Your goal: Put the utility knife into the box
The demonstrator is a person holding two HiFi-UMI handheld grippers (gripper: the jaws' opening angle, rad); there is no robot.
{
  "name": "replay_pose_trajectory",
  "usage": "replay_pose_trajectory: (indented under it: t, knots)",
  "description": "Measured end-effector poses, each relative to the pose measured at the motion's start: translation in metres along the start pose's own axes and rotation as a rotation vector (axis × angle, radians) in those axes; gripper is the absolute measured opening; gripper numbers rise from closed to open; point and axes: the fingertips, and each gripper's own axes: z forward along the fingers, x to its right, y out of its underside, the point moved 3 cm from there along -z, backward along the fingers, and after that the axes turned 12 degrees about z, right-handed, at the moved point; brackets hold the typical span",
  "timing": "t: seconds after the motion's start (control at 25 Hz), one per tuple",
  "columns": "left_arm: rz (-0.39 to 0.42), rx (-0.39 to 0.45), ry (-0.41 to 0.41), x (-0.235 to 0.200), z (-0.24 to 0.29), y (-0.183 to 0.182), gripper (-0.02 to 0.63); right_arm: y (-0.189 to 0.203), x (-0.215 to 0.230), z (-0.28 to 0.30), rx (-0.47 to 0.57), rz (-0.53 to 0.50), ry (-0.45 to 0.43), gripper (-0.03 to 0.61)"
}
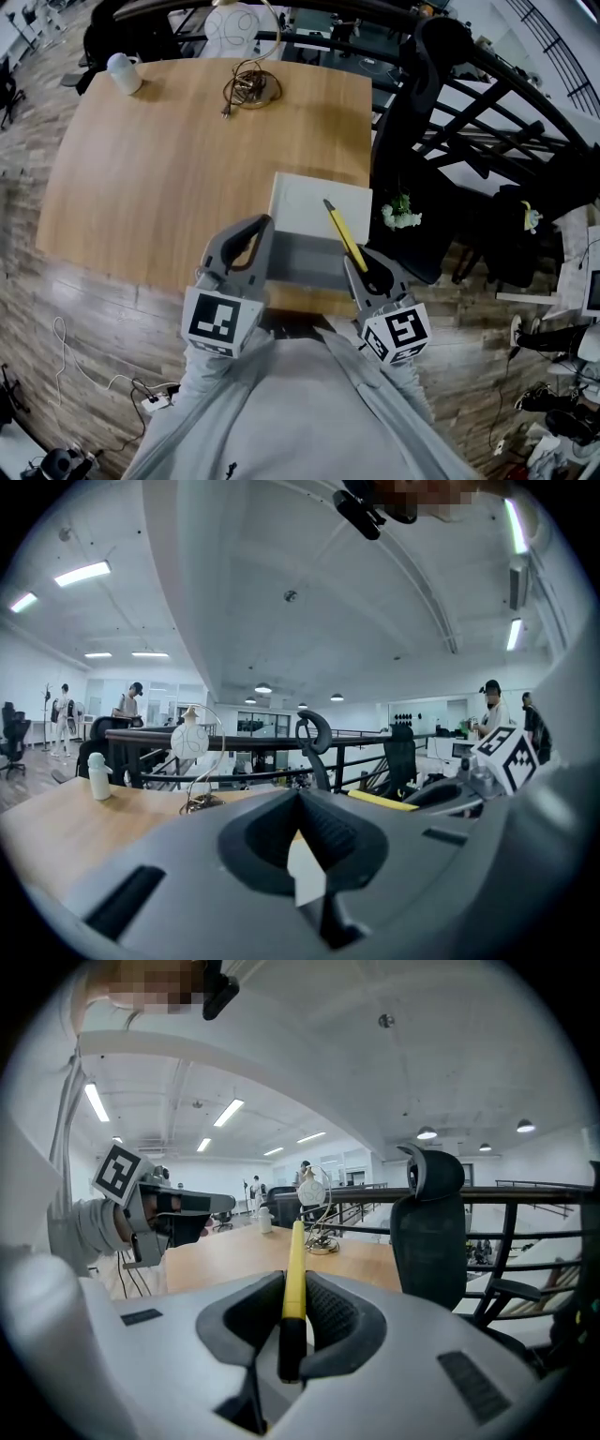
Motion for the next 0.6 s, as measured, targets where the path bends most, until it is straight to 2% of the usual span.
replay_pose_trajectory:
  t: [0.28, 0.36, 0.6]
  knots:
    - [-0.051, -0.028, 0.014, 0.011, -0.005, 0.012, 0.018, 0.032, 0.001, 0.012, -0.115, -0.034, -0.053, 0.084]
    - [-0.043, -0.03, 0.018, 0.012, -0.006, 0.016, 0.018, 0.041, 0.0, 0.018, -0.145, -0.042, -0.072, 0.084]
    - [-0.039, -0.04, 0.034, 0.017, -0.006, 0.027, 0.018, 0.076, -0.011, 0.034, -0.261, -0.102, -0.197, 0.084]
